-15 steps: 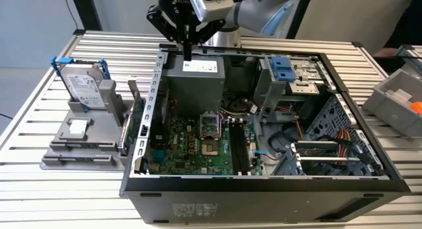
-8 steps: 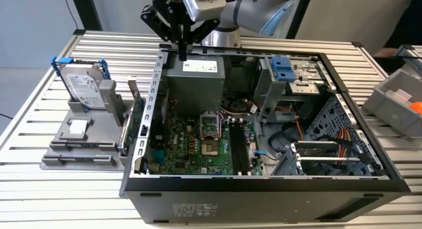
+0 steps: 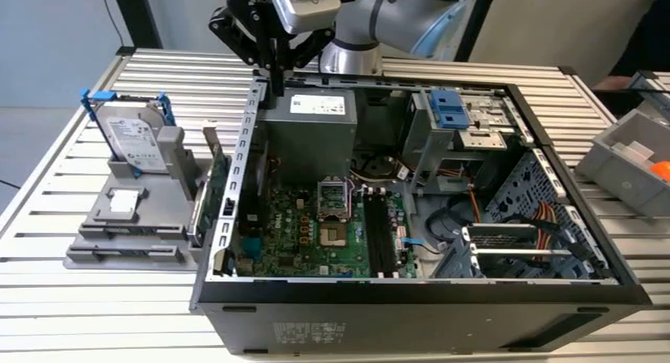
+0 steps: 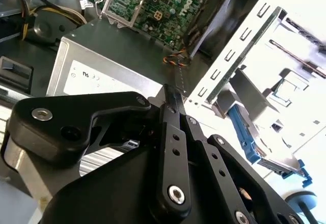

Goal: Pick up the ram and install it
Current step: 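Reach for the ram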

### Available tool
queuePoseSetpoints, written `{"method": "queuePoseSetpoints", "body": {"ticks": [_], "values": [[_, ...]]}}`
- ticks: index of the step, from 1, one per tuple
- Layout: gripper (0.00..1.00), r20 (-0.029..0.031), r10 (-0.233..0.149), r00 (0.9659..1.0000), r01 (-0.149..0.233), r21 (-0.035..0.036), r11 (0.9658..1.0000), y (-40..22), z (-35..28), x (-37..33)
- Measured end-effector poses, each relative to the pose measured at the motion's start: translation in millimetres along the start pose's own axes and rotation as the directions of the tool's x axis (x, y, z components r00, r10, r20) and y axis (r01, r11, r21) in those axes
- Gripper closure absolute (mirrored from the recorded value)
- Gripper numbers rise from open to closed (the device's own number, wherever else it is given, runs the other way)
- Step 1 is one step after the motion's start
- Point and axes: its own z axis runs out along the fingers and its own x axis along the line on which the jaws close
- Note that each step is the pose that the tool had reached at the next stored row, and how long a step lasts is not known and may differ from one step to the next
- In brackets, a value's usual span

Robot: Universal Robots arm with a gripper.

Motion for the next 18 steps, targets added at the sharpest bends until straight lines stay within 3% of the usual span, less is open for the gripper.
{"method": "queuePoseSetpoints", "body": {"ticks": [18], "values": [[1.00,0.0000,0.000,1.0000,0.000,0.0000,1.0000,-1.7,-0.5,23.7]]}}
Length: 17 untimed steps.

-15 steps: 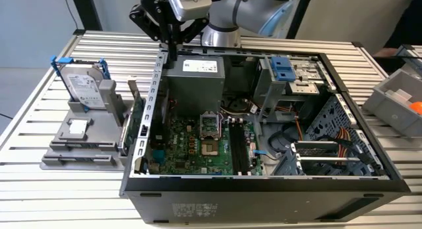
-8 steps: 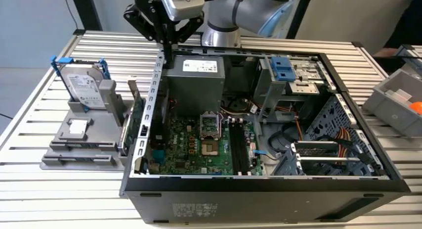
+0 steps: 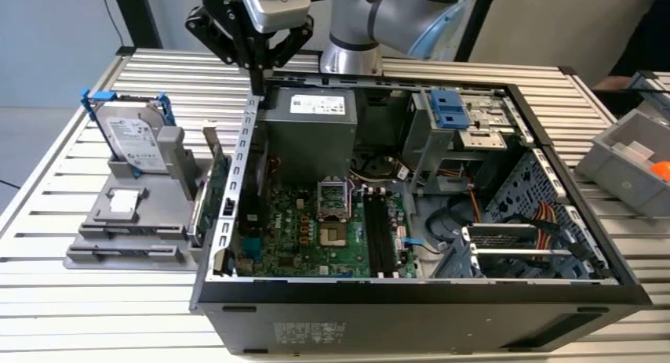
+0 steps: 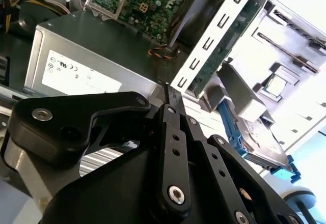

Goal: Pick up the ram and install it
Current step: 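Reach for the ram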

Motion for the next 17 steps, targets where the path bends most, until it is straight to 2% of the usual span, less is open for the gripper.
{"method": "queuePoseSetpoints", "body": {"ticks": [17], "values": [[1.00,-0.0002,0.000,1.0000,0.000,0.0001,1.0000,-1.7,-0.6,23.8]]}}
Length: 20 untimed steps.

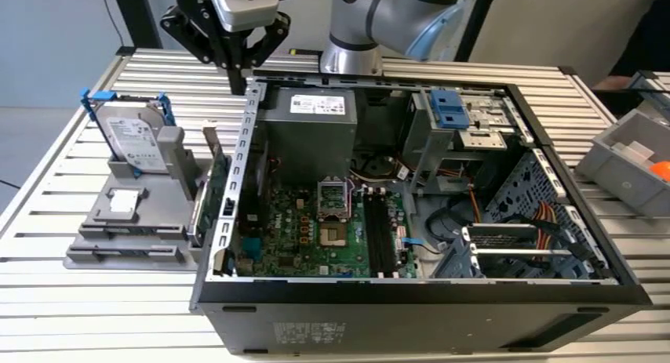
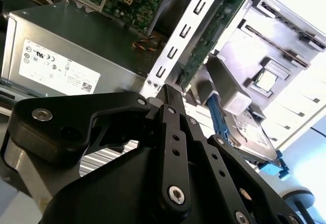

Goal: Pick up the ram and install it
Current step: 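Reach for the ram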

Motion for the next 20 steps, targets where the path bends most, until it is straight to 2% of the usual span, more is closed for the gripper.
{"method": "queuePoseSetpoints", "body": {"ticks": [20], "values": [[1.00,-0.0001,0.000,1.0000,0.000,0.0000,1.0000,-2.0,-0.6,28.4]]}}
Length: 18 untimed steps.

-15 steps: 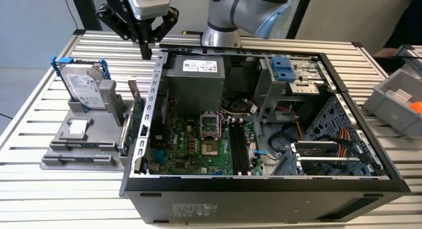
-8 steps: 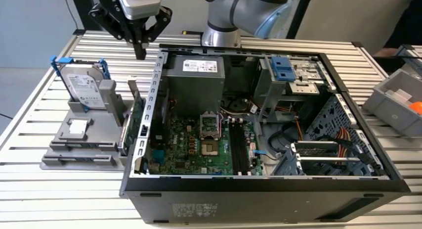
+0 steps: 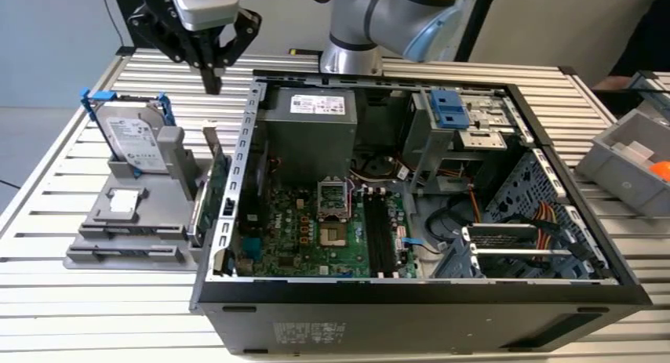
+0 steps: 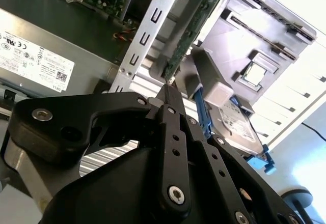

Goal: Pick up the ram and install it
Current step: 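Reach for the ram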

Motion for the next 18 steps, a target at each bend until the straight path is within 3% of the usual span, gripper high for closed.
{"method": "queuePoseSetpoints", "body": {"ticks": [18], "values": [[1.00,-0.0020,0.000,1.0000,0.000,0.0002,1.0000,-1.8,-0.4,24.6]]}}
